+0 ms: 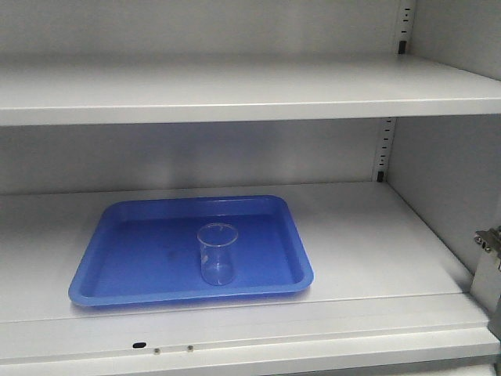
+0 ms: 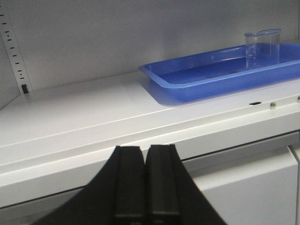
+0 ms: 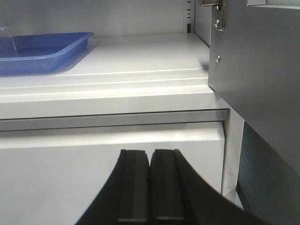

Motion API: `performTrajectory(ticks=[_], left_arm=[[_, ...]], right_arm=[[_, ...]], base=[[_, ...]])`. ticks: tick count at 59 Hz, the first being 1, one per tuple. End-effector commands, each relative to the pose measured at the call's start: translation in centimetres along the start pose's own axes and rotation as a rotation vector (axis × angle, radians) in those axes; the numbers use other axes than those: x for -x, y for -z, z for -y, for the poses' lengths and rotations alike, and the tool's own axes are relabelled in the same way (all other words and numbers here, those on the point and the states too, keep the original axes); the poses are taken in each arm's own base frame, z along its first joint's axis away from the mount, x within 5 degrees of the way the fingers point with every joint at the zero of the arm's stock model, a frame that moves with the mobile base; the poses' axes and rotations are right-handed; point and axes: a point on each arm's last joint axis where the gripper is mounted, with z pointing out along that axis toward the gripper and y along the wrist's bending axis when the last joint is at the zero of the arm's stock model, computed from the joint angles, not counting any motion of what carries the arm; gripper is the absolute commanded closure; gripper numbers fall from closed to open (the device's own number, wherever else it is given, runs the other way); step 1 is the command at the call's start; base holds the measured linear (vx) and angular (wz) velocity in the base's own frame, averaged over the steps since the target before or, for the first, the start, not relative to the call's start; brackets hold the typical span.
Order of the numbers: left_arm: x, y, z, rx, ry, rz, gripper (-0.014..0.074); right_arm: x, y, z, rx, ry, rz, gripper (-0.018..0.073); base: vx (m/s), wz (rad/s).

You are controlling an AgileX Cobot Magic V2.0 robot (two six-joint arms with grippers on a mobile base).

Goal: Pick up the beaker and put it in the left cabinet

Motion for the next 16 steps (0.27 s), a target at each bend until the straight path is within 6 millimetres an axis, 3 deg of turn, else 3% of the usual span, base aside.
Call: performTrajectory(ticks=[1, 16], left_arm=[[0.26, 0.13, 0.0, 0.007, 0.006, 0.077, 0.0595], [0.26, 0.13, 0.0, 0.007, 0.006, 0.077, 0.0595]], right_arm=[[0.54, 0.04, 0.01, -0.004, 0.011, 0.08, 0.0565], [0.54, 0.04, 0.01, -0.004, 0.011, 0.08, 0.0565]], base=[[0.0, 0.0], [0.0, 0.0]])
